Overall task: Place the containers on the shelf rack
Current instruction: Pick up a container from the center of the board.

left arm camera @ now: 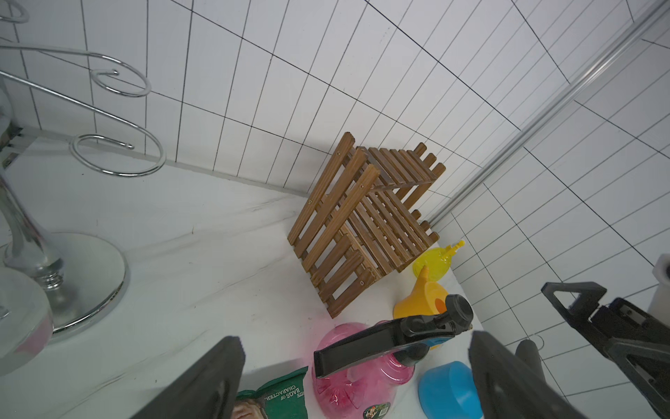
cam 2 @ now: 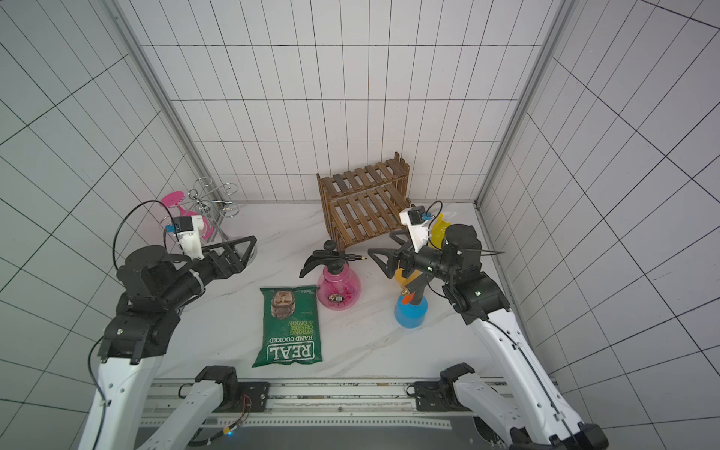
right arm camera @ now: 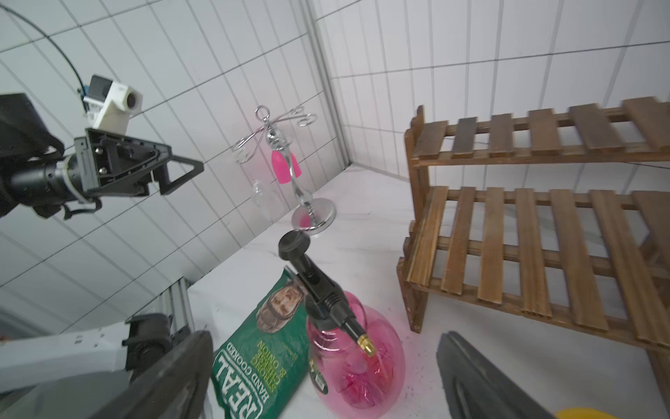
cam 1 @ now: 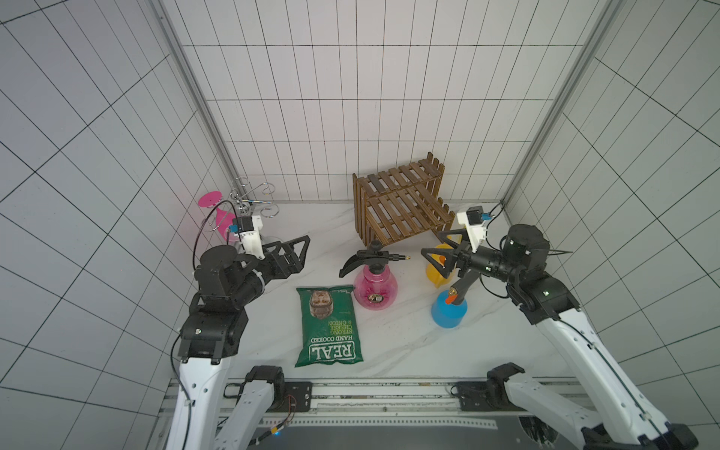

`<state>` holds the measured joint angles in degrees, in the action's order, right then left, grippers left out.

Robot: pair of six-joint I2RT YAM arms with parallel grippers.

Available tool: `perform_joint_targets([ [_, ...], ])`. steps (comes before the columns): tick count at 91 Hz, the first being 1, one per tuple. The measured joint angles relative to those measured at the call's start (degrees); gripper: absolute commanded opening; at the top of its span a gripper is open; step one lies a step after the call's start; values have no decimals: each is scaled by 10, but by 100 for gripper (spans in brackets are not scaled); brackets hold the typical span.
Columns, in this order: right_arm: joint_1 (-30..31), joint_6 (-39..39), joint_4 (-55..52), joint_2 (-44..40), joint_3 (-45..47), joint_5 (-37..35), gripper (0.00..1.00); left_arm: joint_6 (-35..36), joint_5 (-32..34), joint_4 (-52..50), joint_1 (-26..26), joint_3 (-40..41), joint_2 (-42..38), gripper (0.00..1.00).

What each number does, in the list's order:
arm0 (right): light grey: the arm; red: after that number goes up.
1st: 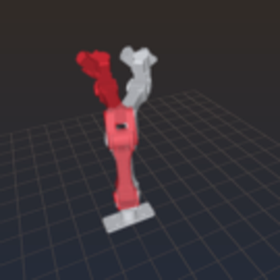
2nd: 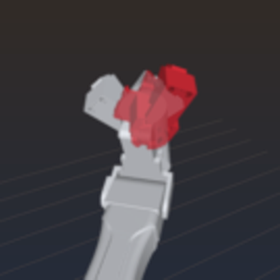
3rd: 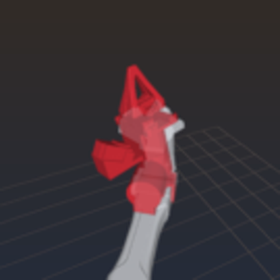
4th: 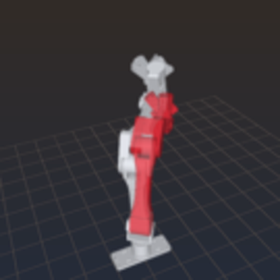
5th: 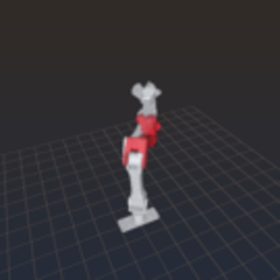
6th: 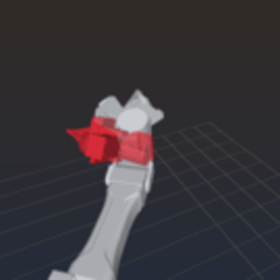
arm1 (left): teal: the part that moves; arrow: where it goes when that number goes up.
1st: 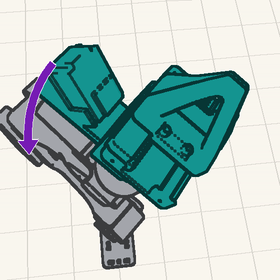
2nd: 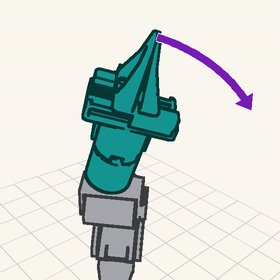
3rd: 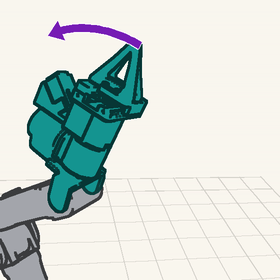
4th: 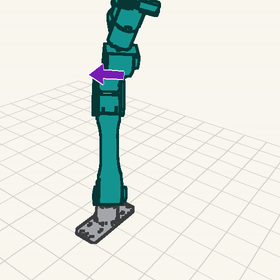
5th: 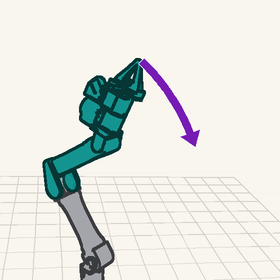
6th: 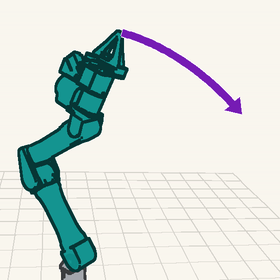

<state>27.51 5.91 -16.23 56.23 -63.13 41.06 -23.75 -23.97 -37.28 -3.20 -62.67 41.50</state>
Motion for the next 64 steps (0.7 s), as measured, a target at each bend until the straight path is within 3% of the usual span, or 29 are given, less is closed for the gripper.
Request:
perform_joint_targets([
  [16, 56, -159, -124, 65, -90, 39, 99, 76, -19, -7, -37, 9, -14, 98],
  [30, 85, -262, -218, 104, -141, 32, 99, 178, -40, -28, -72, 10, -25, 95],
  [44, 89, -328, -285, 148, -177, 13, 100, 272, -85, -31, -106, 36, -31, 91],
  [64, 90, -380, -329, 227, -215, -11, 87, 367, -102, -27, -143, 90, -24, 92],
])
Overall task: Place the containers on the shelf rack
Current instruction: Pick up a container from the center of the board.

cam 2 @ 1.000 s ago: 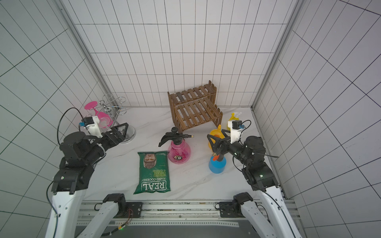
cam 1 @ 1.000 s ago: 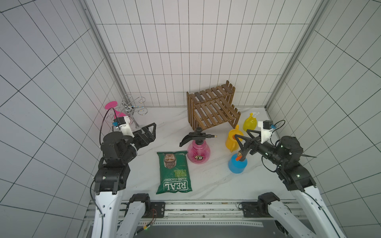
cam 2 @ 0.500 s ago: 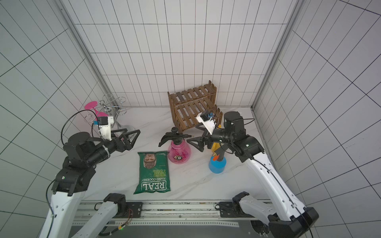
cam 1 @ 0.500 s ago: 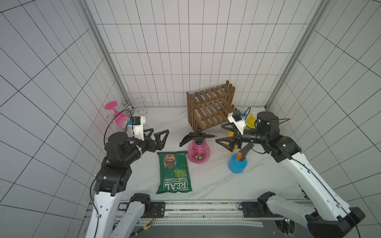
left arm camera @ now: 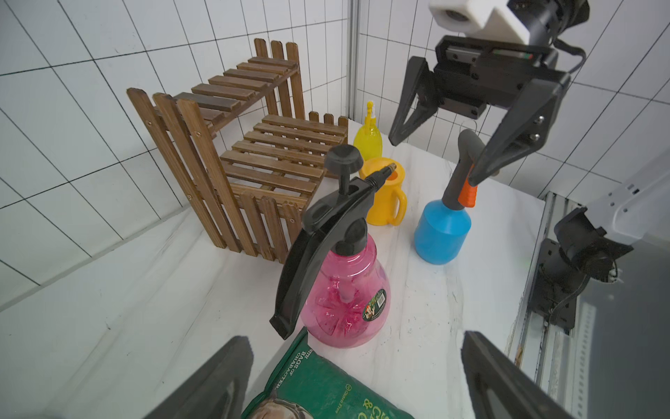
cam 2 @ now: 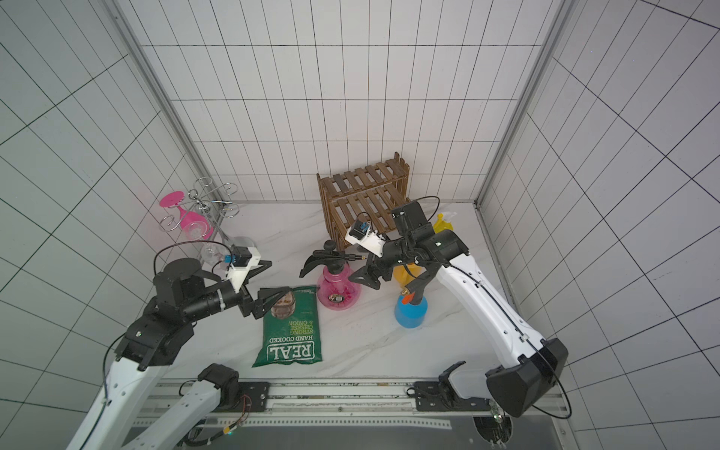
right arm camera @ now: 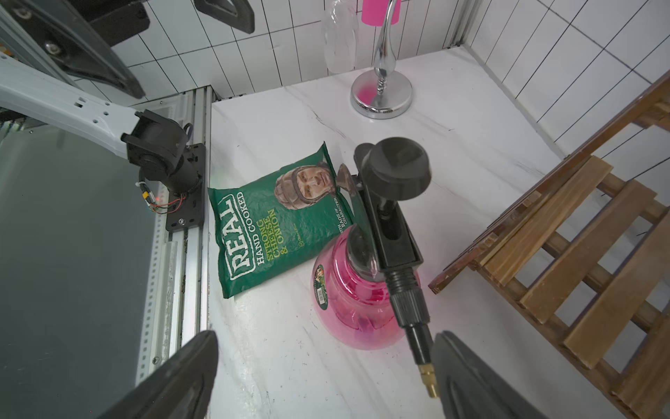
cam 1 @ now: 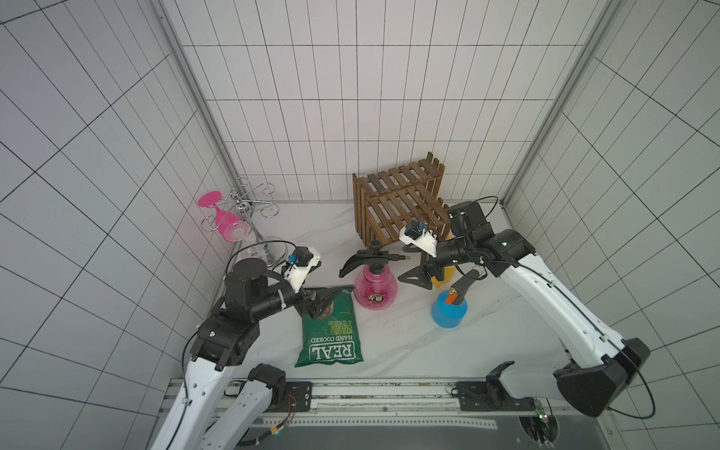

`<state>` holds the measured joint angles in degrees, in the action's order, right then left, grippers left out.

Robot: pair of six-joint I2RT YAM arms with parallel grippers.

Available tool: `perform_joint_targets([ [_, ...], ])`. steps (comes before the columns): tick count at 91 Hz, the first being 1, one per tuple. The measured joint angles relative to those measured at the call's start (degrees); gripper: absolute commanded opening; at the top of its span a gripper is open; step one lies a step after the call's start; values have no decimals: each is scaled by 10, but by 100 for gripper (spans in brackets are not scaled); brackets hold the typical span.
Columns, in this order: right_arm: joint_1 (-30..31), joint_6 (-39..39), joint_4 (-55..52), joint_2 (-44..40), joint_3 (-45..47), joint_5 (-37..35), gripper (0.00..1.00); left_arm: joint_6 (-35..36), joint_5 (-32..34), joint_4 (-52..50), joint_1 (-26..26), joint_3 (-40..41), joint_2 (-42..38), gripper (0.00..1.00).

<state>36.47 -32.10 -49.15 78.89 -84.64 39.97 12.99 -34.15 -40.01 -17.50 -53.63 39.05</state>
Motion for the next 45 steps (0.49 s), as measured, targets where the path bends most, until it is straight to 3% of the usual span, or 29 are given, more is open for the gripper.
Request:
perform_joint_targets([
  [45, 4, -61, -19, 99, -47, -19, 55, 67, -21, 50, -5, 54, 22, 91],
])
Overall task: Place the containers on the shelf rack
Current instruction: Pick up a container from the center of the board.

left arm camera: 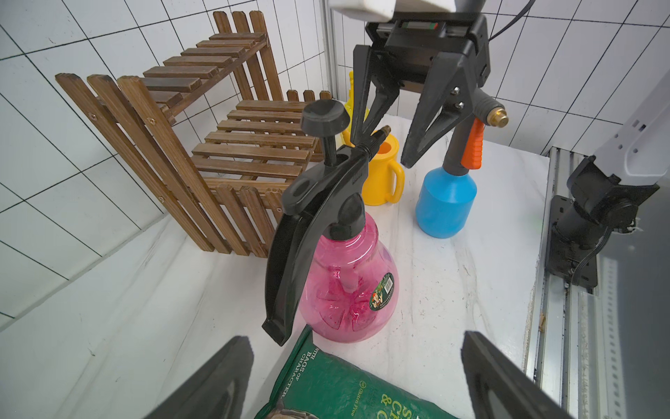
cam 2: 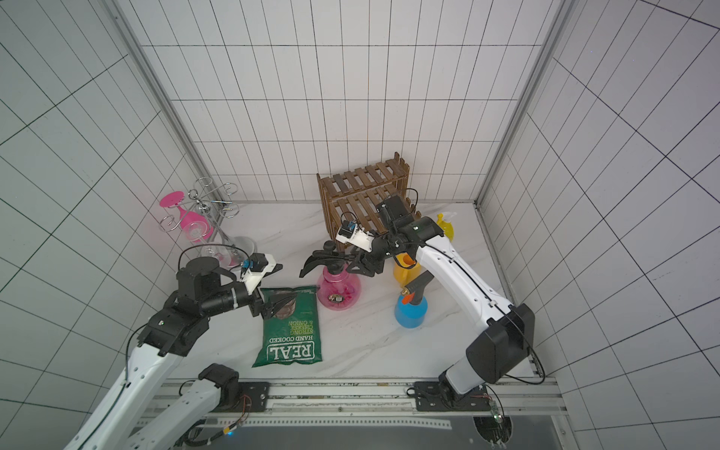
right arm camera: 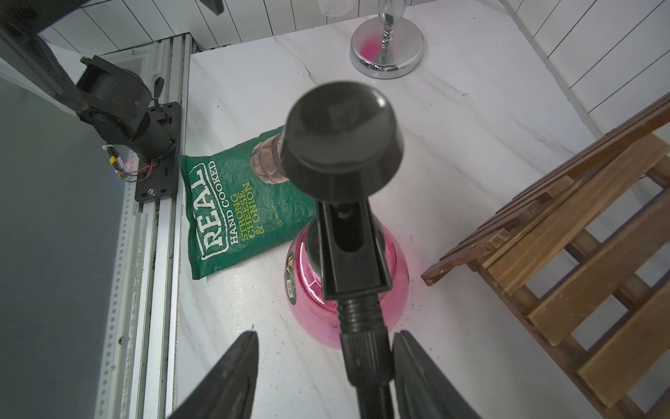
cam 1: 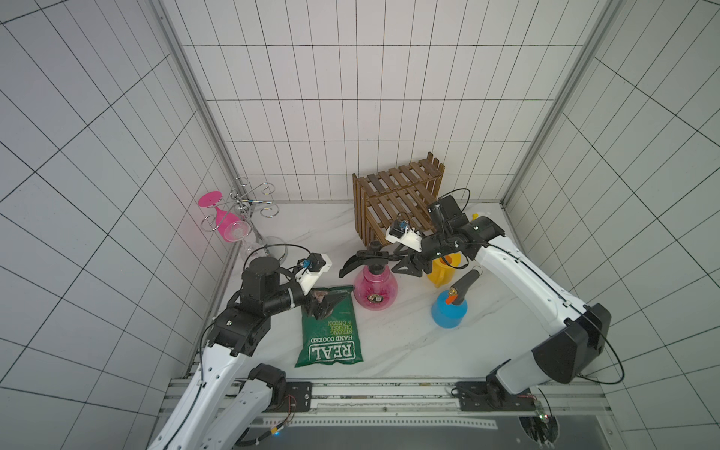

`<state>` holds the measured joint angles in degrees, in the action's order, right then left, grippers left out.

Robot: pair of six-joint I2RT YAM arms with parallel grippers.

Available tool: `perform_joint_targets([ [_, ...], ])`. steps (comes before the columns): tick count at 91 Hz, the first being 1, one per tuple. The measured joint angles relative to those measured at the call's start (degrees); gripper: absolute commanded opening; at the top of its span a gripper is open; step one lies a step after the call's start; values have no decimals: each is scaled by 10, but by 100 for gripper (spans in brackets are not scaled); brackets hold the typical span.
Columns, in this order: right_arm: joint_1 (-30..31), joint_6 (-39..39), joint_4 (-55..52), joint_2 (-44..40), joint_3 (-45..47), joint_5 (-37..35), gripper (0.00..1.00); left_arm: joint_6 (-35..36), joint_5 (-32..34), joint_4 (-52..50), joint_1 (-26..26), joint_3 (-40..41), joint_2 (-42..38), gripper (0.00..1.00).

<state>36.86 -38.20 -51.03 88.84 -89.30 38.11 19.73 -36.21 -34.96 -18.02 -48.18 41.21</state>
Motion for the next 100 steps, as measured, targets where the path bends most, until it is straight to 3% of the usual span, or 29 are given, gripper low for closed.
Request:
perform_joint_targets([
  [33, 3, -25, 6, 14, -4, -3, 38, 24, -5, 16, 0, 19, 0, 85],
  [64, 7, -36, 40, 1, 17, -12, 0, 49, -5, 30, 0, 19, 17, 82],
  [100, 7, -59, 45, -89, 70, -26, 0, 134, -32, 30, -12, -23, 91, 82],
])
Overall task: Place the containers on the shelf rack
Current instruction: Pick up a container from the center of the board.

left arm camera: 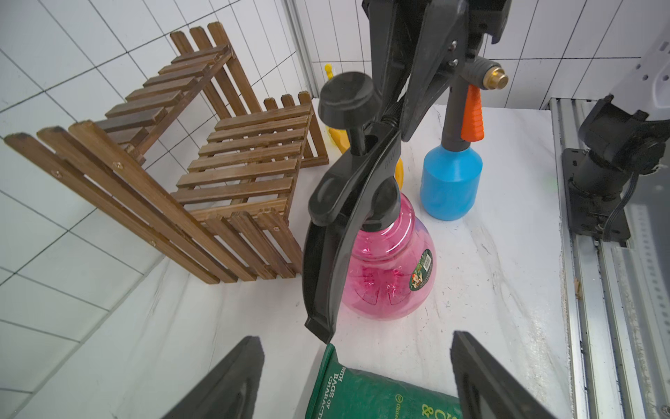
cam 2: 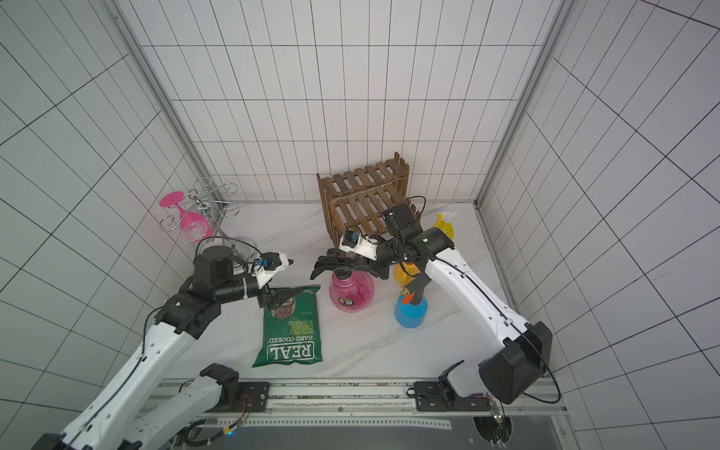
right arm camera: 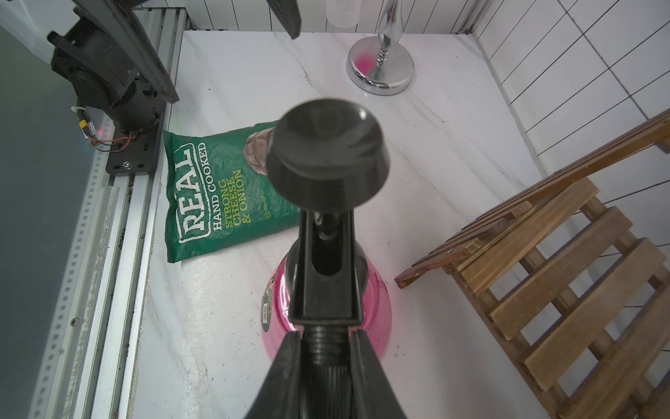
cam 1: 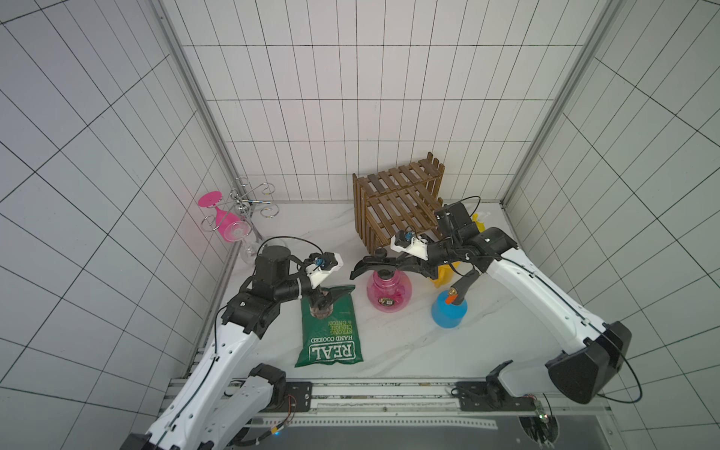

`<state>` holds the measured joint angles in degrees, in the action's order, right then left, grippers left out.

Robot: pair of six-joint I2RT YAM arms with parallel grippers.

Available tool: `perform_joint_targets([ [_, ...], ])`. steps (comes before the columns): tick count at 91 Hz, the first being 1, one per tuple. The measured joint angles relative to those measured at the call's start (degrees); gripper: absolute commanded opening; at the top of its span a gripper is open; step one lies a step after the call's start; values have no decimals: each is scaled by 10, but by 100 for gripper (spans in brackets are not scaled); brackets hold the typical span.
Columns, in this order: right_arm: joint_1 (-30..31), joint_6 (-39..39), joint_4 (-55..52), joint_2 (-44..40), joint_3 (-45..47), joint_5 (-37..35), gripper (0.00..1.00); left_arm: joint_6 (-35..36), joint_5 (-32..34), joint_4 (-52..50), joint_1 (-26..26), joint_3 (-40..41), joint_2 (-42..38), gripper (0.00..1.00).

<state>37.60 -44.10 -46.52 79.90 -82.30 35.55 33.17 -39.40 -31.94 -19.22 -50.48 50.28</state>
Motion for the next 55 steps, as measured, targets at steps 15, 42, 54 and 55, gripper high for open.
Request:
perform_joint_targets([
  [15, 0, -7, 0, -31, 5, 20, 0, 36, -1, 2, -46, -35, 62, 91],
  [42, -1, -14, -4, -34, 5, 52, 0, 51, 35, 18, -65, -74, 160, 98],
  [54, -1, -14, -6, -36, 5, 65, 0, 50, 6, 30, -65, -75, 162, 82],
  [55, -1, -13, -6, -36, 5, 66, 0, 52, 3, 31, -65, -75, 162, 80],
])
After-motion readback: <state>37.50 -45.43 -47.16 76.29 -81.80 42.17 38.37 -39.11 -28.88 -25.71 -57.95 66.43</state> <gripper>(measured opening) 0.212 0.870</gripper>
